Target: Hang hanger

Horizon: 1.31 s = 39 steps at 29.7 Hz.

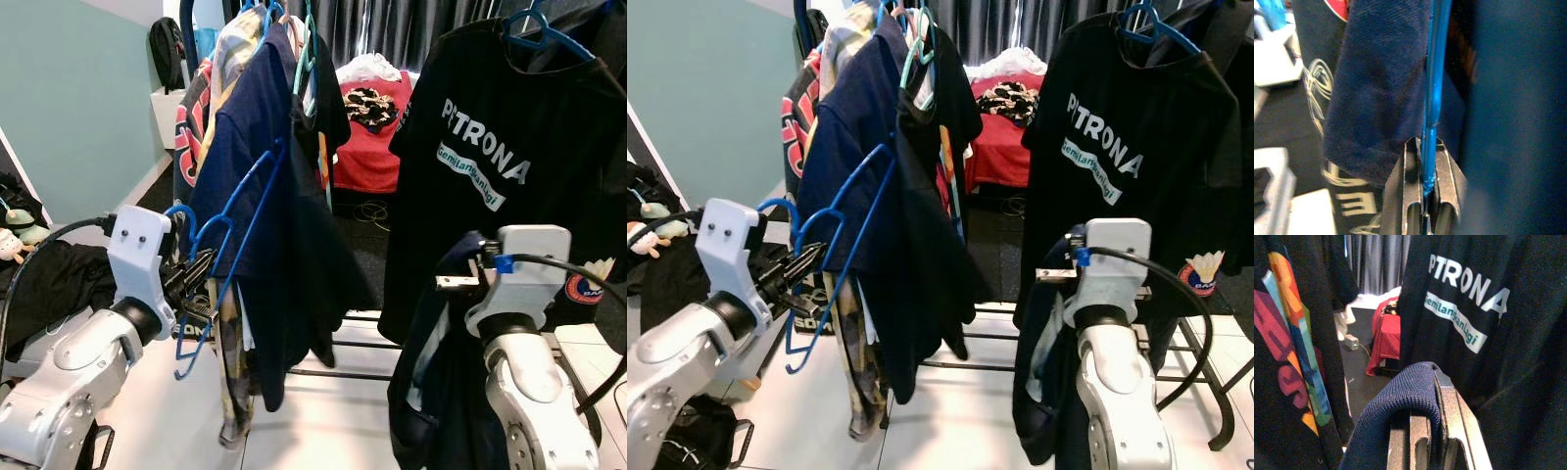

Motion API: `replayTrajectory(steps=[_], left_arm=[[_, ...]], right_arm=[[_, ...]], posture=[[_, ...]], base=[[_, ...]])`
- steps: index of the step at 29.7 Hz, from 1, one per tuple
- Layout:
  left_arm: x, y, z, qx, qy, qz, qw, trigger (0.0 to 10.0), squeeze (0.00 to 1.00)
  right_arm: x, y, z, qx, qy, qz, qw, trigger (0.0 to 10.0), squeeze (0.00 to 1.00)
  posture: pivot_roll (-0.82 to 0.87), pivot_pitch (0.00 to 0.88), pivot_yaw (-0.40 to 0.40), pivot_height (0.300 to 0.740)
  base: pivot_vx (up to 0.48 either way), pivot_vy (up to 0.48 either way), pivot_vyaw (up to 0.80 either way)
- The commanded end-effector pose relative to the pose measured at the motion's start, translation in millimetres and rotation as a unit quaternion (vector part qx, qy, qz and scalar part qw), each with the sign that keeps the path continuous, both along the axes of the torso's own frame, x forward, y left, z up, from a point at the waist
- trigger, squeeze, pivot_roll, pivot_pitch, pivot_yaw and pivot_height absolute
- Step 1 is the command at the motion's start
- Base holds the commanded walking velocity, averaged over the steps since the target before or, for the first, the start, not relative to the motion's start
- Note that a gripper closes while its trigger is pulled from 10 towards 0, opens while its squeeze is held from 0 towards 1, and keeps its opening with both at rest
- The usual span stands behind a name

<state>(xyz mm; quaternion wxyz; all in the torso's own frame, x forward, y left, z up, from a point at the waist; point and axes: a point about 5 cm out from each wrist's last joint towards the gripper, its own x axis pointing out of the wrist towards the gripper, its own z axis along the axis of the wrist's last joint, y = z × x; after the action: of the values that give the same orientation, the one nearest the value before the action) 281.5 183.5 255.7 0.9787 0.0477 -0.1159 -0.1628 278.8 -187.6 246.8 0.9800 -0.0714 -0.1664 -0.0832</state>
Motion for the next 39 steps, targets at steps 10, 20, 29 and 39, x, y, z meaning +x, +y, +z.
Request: replayTrajectory(steps=[10, 20, 29, 39], left_arm=[[5.0, -5.4, -2.5, 0.004, -0.01, 0.015, 1.0, 10.0, 0.0], [4.3, -7.0, -2.3, 0.005, -0.018, 0.019, 1.0, 10.0, 0.0], [5.8, -7.8, -2.3, 0.006, -0.019, 0.018, 1.0, 10.0, 0.0], [6.6, -9.5, -5.5, 0.008, -0.011, 0.014, 1.0, 10.0, 0.0]], right_arm=[[1.8, 4.4, 5.5, -0.005, -0.024, 0.001, 1.0, 10.0, 0.0], [4.5, 6.0, 4.8, -0.004, -0.025, 0.002, 1.0, 10.0, 0.0], [6.2, 6.0, 4.4, 0.0, -0.022, 0.002, 1.0, 10.0, 0.0], [10.4, 5.5, 4.3, 0.005, -0.018, 0.005, 1.0, 10.0, 0.0]], posture=[[-0.08, 0.171, -0.004, 0.74], [-0.07, 0.174, -0.003, 0.74], [-0.07, 0.173, -0.002, 0.74], [-0.07, 0.169, -0.005, 0.74]], base=[[-0.304, 0.0, 0.0], [-0.466, 0.0, 0.0], [-0.454, 0.0, 0.0], [0.0, 0.0, -0.49]])
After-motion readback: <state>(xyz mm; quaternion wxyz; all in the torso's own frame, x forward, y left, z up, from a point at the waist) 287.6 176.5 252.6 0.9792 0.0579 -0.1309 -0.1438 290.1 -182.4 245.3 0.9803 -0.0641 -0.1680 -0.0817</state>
